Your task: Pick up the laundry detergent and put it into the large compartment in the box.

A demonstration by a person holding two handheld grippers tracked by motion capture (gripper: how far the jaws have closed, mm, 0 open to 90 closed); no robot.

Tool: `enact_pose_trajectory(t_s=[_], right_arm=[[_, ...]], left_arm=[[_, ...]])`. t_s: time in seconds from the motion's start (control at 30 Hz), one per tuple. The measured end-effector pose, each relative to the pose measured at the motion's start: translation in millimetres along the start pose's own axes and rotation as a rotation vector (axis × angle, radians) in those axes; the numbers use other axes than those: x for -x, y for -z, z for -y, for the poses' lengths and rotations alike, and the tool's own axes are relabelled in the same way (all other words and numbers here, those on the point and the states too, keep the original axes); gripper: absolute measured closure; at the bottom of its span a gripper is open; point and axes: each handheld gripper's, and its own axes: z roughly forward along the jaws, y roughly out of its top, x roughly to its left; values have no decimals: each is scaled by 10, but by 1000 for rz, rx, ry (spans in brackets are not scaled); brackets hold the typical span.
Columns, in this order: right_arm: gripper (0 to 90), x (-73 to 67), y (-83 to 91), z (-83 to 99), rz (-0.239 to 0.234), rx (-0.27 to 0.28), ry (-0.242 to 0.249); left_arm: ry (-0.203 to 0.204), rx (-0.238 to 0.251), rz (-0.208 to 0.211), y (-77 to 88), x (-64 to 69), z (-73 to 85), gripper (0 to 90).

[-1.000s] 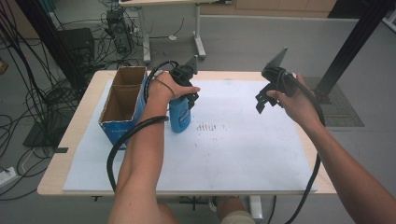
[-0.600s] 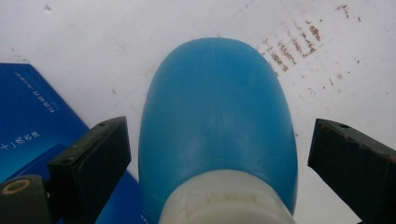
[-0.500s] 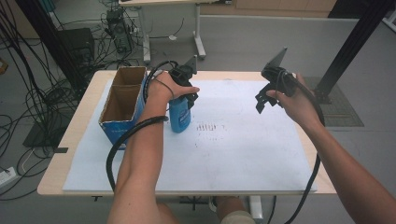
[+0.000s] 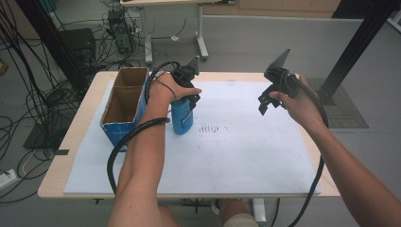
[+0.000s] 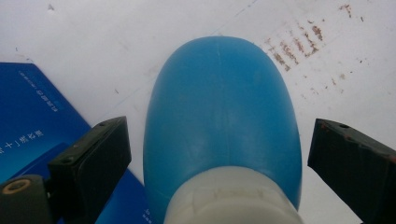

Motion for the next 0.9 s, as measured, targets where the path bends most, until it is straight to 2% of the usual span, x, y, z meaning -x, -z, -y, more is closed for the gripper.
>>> enact_pose_trajectory(t_s=[0.9], right_arm=[[122, -2, 2, -13, -2, -3, 3]], left_arm=[[0, 2, -3, -3, 0, 2, 65]])
